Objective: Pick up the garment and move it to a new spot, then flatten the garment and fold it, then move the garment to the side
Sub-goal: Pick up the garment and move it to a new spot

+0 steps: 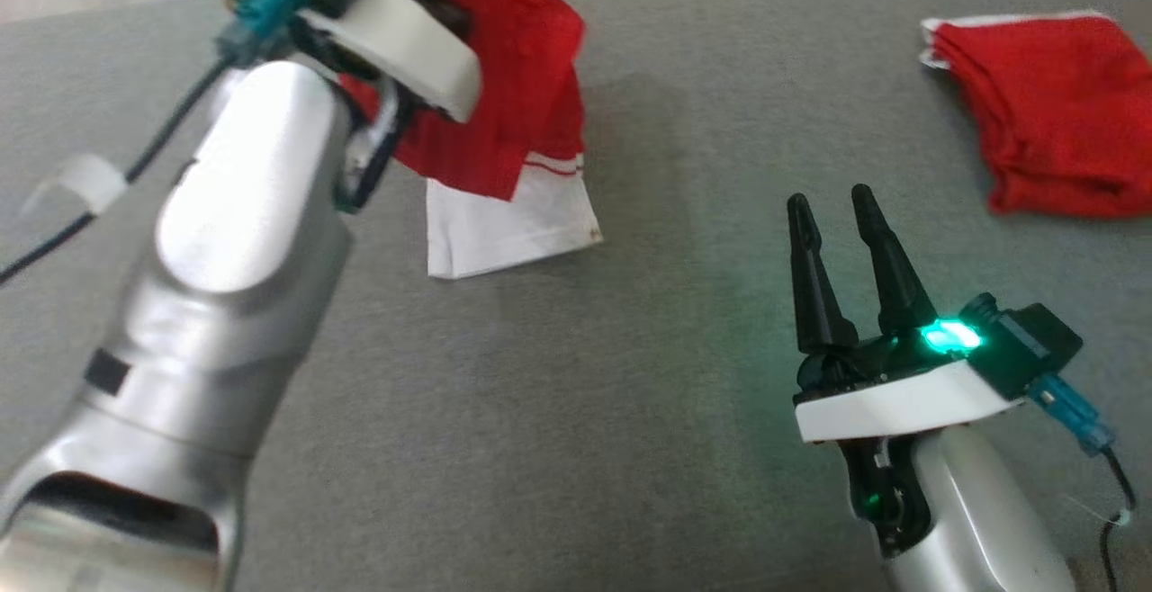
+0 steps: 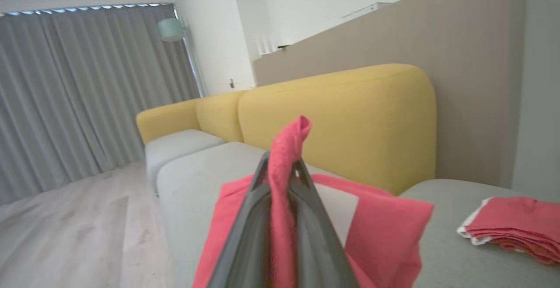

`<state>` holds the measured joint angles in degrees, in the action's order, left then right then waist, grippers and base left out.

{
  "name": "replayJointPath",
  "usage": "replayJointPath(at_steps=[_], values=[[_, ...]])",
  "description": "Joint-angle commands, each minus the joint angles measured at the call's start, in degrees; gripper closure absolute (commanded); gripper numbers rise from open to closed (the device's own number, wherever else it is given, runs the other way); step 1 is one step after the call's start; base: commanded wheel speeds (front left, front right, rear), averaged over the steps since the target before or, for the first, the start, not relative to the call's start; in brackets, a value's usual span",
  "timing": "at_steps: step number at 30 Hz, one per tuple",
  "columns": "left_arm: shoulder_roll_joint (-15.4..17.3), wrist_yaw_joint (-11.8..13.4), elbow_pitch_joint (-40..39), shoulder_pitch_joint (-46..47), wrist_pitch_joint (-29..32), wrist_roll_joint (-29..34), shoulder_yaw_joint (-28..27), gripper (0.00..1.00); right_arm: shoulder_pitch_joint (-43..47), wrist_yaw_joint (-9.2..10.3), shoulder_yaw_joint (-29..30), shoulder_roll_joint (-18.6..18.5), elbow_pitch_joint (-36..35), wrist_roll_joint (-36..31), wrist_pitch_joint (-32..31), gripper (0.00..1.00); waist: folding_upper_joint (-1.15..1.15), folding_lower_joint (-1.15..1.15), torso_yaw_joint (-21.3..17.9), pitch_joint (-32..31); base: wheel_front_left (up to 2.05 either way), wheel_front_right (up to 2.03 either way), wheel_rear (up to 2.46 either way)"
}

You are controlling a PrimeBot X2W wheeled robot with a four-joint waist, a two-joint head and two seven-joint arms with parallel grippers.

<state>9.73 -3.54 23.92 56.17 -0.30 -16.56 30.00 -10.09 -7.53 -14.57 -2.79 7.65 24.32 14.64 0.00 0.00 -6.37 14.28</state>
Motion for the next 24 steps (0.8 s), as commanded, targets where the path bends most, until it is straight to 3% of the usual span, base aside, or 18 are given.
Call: replayJointPath(at_steps=[1, 2, 3, 4, 8, 12, 17, 24], values=[[0.09, 0.05, -1.28, 3.54, 0.31, -0.24, -1.16, 1.0, -1.79, 0.04, -1.72, -0.09, -2.17, 0.66, 0.36, 0.0, 0.0, 0.0, -2.6, 1.39, 0.0, 0.0, 0.0], [-0.91, 0.03, -0.59, 3.71, 0.31, -0.62, -0.87, 1.0, -2.0, 0.04, -2.06, -0.09, -2.22, 0.96, 0.36, 0.0, 0.0, 0.0, -3.31, 1.69, 0.0, 0.0, 0.0], [-1.82, -0.12, 0.14, 3.95, -0.03, -0.91, -0.52, 0.7, -2.22, 0.04, -2.41, -0.09, -2.25, 1.23, 0.36, 0.0, 0.0, 0.0, -3.99, 1.99, 0.0, 0.0, 0.0], [-2.5, -0.18, 1.0, 4.3, -0.64, -1.0, -0.2, 0.0, -2.41, 0.04, -2.68, -0.09, -2.29, 1.47, 0.36, 0.0, 0.0, 0.0, -4.55, 2.25, 0.0, 0.0, 0.0], [-3.99, -0.13, 4.29, 6.23, -5.06, -0.55, 0.62, 0.0, -2.91, 0.04, -3.07, -0.09, -2.36, 2.09, 0.36, 0.0, 0.0, 0.0, -5.74, 2.68, 0.0, 0.0, 0.0], [-3.36, 2.21, 6.78, 6.93, -9.07, 0.06, -0.75, 0.0, -2.33, 0.04, -1.99, -0.09, -2.3, 2.02, 0.36, 0.0, 0.0, 0.0, -4.67, 1.99, 0.0, 0.0, 0.0], [0.53, 3.52, 7.54, 2.67, -11.72, -0.46, -2.7, 0.0, -1.07, 0.04, -0.69, -0.09, -2.11, 0.45, 0.36, 0.0, 0.0, 0.0, -0.68, -0.03, 0.0, 0.0, 0.0], [4.46, 5.2, 2.81, -12.41, -14.15, -2.14, -4.45, 0.0, 1.64, 0.04, 3.5, -0.09, -1.42, -3.14, 0.36, 0.0, 0.0, 0.0, 6.83, -3.95, 0.0, 0.0, 0.0]])
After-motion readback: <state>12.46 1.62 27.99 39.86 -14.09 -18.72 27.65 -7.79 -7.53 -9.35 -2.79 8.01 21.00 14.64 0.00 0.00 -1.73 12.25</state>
